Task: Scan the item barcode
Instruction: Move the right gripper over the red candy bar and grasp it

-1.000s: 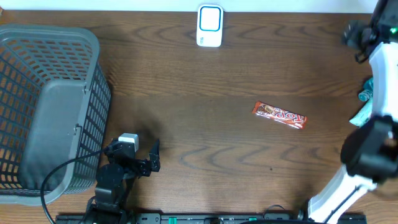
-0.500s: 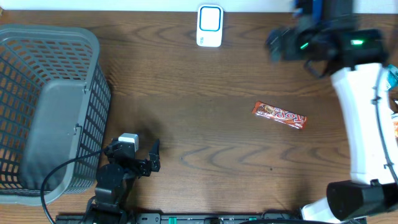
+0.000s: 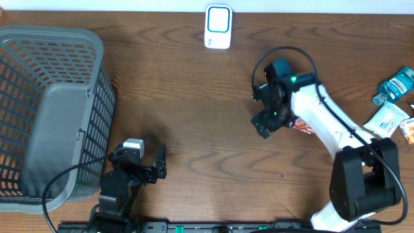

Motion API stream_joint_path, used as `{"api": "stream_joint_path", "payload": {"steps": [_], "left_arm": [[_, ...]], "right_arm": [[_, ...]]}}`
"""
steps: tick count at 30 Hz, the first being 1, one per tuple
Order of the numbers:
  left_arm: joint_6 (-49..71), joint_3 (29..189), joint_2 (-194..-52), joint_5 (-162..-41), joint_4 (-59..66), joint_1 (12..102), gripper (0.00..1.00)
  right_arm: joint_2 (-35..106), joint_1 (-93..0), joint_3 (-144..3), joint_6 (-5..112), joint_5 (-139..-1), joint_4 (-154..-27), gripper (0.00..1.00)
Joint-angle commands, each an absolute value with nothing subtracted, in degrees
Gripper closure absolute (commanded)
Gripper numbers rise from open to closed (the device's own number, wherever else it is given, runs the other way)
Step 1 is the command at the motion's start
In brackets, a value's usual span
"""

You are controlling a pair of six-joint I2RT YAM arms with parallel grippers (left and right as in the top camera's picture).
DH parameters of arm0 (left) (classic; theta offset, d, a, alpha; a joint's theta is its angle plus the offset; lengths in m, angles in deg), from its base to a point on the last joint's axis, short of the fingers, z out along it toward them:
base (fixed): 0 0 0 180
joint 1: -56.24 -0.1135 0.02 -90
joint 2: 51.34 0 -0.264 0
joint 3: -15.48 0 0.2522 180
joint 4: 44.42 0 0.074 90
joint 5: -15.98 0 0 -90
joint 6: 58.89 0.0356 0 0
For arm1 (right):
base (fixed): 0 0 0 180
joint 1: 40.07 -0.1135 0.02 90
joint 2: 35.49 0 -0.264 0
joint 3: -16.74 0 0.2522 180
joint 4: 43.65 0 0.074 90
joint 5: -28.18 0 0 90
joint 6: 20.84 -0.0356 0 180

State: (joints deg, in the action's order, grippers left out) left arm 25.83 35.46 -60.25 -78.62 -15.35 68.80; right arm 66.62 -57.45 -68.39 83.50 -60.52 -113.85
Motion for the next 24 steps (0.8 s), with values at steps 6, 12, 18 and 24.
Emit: {"api": "stream_joint_path", "payload": {"steps": [6, 12, 18, 24], "left_arm": [[26.57, 34.22, -60.2, -79.14, -14.71, 68.97, 0.02], [26.57, 34.22, -60.2, -79.14, -14.71, 68.97, 0.02], [26.57, 34.22, -60.2, -79.14, -14.71, 68.97, 0.02], [26.57, 34.22, -60.2, -79.14, -14.71, 68.97, 0.02]], "right_arm": [[66.55, -56.36, -53.11, 90.41, -50.35, -88.06, 0.01], [66.55, -51.53, -47.28, 91.81, -56.97, -80.72, 0.15], [66.55, -46.39, -47.1, 88.79, -67.82, -81.62, 0.99], [66.36, -46.7, -49.27, 85.89, -89.61, -81.88, 0.99]]}}
